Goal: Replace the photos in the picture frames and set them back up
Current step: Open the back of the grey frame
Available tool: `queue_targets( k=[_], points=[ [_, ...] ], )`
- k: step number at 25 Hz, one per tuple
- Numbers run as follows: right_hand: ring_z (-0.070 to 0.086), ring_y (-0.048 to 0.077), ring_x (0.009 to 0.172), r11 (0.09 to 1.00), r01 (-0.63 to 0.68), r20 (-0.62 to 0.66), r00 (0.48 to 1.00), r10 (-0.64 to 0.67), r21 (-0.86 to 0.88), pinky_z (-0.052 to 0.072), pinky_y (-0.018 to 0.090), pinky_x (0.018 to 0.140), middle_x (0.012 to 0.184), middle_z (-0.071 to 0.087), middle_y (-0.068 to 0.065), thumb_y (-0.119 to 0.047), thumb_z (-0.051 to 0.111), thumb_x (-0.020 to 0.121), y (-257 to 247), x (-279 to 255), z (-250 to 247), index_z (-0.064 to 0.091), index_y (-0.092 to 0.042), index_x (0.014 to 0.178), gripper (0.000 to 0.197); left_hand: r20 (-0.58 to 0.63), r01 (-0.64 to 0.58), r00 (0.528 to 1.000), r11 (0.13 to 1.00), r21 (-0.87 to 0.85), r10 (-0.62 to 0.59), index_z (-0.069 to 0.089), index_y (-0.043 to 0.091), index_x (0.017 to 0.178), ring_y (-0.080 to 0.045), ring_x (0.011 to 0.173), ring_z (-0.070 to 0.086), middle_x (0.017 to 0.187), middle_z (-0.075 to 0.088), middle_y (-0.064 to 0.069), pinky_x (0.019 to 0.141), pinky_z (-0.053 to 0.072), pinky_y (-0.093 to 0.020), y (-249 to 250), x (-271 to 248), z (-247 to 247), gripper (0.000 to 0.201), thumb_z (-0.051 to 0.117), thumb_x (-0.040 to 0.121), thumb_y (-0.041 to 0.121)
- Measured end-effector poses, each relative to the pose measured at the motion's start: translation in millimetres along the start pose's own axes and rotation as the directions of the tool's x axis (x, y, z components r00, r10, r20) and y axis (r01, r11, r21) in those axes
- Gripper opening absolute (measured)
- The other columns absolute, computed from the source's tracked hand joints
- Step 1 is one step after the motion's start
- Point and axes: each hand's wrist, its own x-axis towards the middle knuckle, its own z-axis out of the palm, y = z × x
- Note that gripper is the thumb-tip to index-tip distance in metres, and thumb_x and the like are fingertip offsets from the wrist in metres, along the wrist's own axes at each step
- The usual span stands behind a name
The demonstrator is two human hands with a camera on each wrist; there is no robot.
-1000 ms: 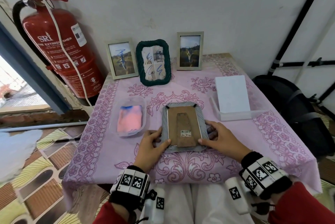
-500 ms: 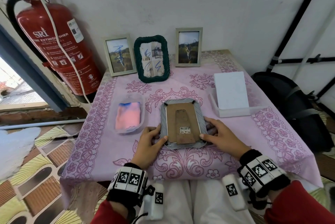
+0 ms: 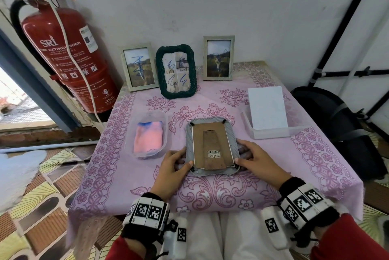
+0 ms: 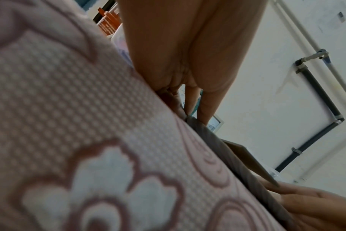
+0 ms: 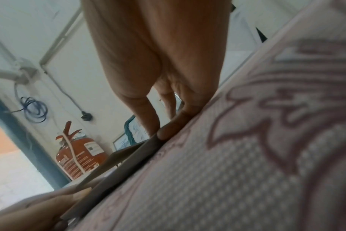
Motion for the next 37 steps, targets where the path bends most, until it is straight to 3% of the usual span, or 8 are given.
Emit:
queue_targets(
  k=[4, 8, 16, 22, 26, 30, 33, 37],
  points=[
    [0.053, 0.019, 0.103, 0.981, -0.046, 0.031, 0.998, 0.052, -0.189, 0.043, 0.03, 0.097, 0.118, 0.045, 0.008, -0.023, 0.056, 0.092, -15, 3, -2, 0.032, -0.013, 0.141, 0.055, 0.022, 0.008, 1.0, 0.987, 0.159, -0.011, 0.053, 0.004, 0.127, -0.015, 0.095, 0.056, 0.109, 0.05, -0.01, 0.089, 0.044, -0.018, 14, 4, -9, 0.045, 0.065, 0.086, 0.018],
    [0.031, 0.027, 0.129, 0.893, 0.084, 0.054, 0.996, -0.067, -0.442, 0.027, 0.032, 0.107, 0.13, 0.036, 0.011, -0.025, 0.049, 0.095, -35, 19, 2, 0.027, -0.01, 0.143, 0.056, -0.004, -0.092, 0.996, 0.975, 0.2, 0.094, 0.05, 0.006, 0.13, -0.017, 0.111, 0.053, 0.121, 0.051, -0.01, 0.098, 0.044, -0.029, 39, 25, -11, 0.044, 0.06, 0.088, 0.015],
    [0.039, 0.035, 0.124, 0.753, 0.032, 0.072, 0.997, 0.02, -0.657, 0.031, 0.039, 0.104, 0.13, 0.045, 0.022, -0.027, 0.043, 0.096, -43, 89, 6, 0.034, 0.0, 0.133, 0.047, 0.002, 0.074, 0.996, 0.892, 0.445, -0.084, 0.051, 0.007, 0.129, -0.031, 0.121, 0.048, 0.13, 0.049, -0.017, 0.106, 0.035, -0.034, 52, 103, 8, 0.044, 0.057, 0.088, 0.02],
    [0.043, 0.039, 0.119, 0.811, -0.076, -0.023, 0.997, 0.076, -0.581, 0.038, 0.039, 0.098, 0.126, 0.042, 0.025, -0.017, 0.043, 0.095, -47, 114, 7, 0.044, 0.004, 0.121, 0.033, -0.029, 0.175, 0.984, 0.925, 0.336, -0.176, 0.065, -0.001, 0.102, -0.031, 0.103, 0.061, 0.107, 0.066, -0.02, 0.09, 0.048, -0.035, 44, 131, 6, 0.025, 0.067, 0.081, 0.013],
    [0.048, 0.04, 0.113, 0.852, -0.122, -0.047, 0.992, 0.114, -0.51, 0.041, 0.04, 0.098, 0.128, 0.04, 0.026, -0.015, 0.046, 0.095, -47, 119, 7, 0.042, 0.002, 0.121, 0.031, -0.027, 0.233, 0.972, 0.948, 0.215, -0.233, 0.064, -0.001, 0.103, -0.027, 0.092, 0.061, 0.095, 0.065, -0.017, 0.08, 0.047, -0.027, 40, 133, 4, 0.026, 0.069, 0.081, 0.011],
    [0.049, 0.036, 0.105, 0.871, -0.076, -0.036, 0.997, 0.067, -0.486, 0.041, 0.039, 0.095, 0.121, 0.043, 0.026, -0.007, 0.044, 0.094, -42, 120, 6, 0.045, 0.001, 0.114, 0.021, -0.006, 0.217, 0.975, 0.957, 0.191, -0.22, 0.065, -0.001, 0.104, -0.014, 0.069, 0.052, 0.066, 0.052, 0.003, 0.051, 0.038, -0.016, 40, 134, 2, 0.025, 0.068, 0.081, 0.007],
    [0.044, 0.027, 0.096, 0.873, -0.034, -0.028, 0.999, 0.023, -0.486, 0.04, 0.036, 0.09, 0.117, 0.047, 0.026, -0.004, 0.043, 0.094, -39, 120, 5, 0.047, 0.001, 0.111, 0.018, 0.01, 0.203, 0.978, 0.964, 0.171, -0.208, 0.064, -0.003, 0.105, -0.004, 0.058, 0.045, 0.064, 0.049, 0.004, 0.045, 0.036, -0.004, 38, 133, 0, 0.025, 0.068, 0.081, 0.004],
    [0.054, 0.033, 0.097, 0.884, -0.007, -0.04, 0.999, -0.013, -0.467, 0.041, 0.032, 0.085, 0.114, 0.051, 0.025, 0.0, 0.043, 0.092, -37, 118, 3, 0.05, 0.001, 0.107, 0.017, 0.04, 0.196, 0.978, 0.969, 0.151, -0.204, 0.063, -0.005, 0.107, -0.006, 0.058, 0.044, 0.065, 0.048, 0.001, 0.045, 0.036, -0.003, 38, 132, -2, 0.025, 0.066, 0.083, 0.003]
  ],
)
